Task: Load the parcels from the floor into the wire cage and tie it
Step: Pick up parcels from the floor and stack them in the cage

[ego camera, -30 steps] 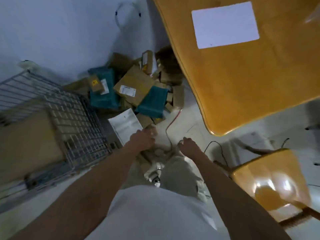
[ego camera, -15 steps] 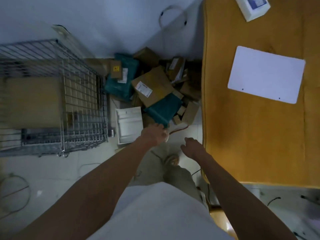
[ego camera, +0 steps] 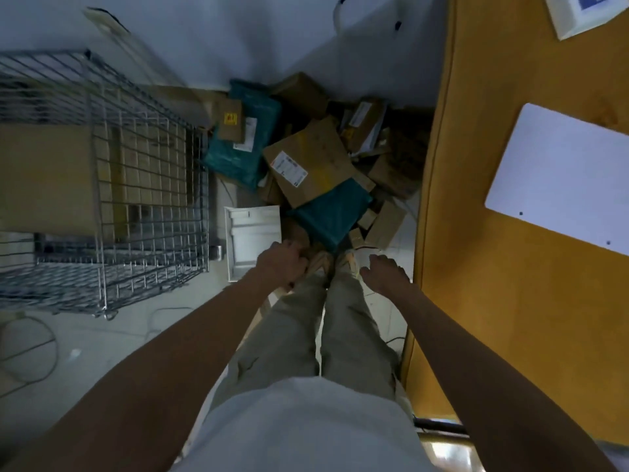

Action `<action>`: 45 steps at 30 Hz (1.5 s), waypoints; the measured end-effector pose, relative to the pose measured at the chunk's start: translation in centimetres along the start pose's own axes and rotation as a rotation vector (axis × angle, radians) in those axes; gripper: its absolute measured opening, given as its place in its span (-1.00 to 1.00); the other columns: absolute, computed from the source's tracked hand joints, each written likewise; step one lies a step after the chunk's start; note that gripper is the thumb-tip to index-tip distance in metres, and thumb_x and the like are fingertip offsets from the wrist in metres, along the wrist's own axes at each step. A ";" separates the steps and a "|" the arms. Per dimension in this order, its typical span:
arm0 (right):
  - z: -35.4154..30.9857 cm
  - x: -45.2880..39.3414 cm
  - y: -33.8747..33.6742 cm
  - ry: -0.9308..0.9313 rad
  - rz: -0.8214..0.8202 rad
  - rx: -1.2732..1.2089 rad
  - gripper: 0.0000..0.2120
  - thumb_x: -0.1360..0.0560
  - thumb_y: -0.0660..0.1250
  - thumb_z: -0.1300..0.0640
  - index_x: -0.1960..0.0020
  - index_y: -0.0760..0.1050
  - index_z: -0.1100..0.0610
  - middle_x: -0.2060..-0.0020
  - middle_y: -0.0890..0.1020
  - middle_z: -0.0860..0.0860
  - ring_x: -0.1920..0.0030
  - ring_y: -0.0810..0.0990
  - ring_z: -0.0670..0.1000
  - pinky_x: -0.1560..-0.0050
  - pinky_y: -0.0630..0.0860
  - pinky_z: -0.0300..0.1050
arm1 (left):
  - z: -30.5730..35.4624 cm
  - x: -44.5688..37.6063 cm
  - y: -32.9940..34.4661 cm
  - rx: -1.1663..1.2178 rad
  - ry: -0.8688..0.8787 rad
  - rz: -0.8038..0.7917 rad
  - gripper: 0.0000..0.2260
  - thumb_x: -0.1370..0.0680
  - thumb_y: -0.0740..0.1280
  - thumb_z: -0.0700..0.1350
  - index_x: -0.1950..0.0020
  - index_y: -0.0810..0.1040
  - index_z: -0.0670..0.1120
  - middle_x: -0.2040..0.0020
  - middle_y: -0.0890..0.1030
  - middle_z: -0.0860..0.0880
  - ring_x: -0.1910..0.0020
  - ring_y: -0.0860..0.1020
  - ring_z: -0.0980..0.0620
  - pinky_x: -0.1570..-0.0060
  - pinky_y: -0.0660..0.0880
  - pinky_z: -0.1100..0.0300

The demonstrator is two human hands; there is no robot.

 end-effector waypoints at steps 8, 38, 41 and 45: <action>-0.4 -7.0 -0.5 -0.018 -0.107 -0.116 -0.54 -0.69 0.09 -0.03 -0.50 0.35 0.18 -0.46 0.41 0.18 -0.43 0.40 0.19 -0.38 0.34 -0.03 | -2.3 -4.6 1.2 0.125 -0.144 -0.036 -0.57 -0.64 0.19 0.13 -0.38 0.46 -0.12 -0.23 0.56 -0.16 -0.22 0.55 -0.20 -0.22 0.52 -0.08; -18.9 -41.5 20.5 0.104 -0.040 -0.684 -0.69 -0.63 0.22 0.09 -0.27 0.53 0.22 -0.03 0.62 0.09 0.04 0.60 0.09 0.04 0.63 -0.02 | -20.5 -36.2 16.7 -0.284 -0.083 0.068 -0.60 -0.65 0.23 -0.08 -0.48 0.37 -0.15 -0.21 0.60 -0.18 -0.16 0.59 -0.23 -0.10 0.56 -0.08; -18.5 -40.0 18.8 0.116 0.035 -0.604 -0.67 -0.58 0.23 0.05 -0.23 0.52 0.23 0.02 0.60 0.06 0.11 0.58 0.05 0.14 0.54 -0.14 | -19.6 -34.1 17.0 -0.114 -0.106 0.113 -0.71 -0.64 0.23 -0.15 -0.36 0.44 -0.15 -0.13 0.62 -0.18 -0.09 0.60 -0.25 -0.01 0.54 -0.07; -16.8 -36.8 15.6 0.192 0.028 -0.746 -0.65 -0.53 0.23 0.00 -0.17 0.40 0.23 -0.01 0.68 0.17 0.26 0.71 0.15 0.24 0.69 0.05 | -17.6 -30.3 15.9 -0.188 -0.015 0.149 -0.66 -0.57 0.33 -0.21 -0.33 0.36 -0.08 -0.08 0.61 -0.12 0.08 0.61 -0.21 0.20 0.50 0.00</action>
Point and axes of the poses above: each hand's wrist, its own x-axis away from the middle knuckle, its own y-axis out of the palm, z = x × y, the point moved 2 cm from there along -x, towards the middle knuckle
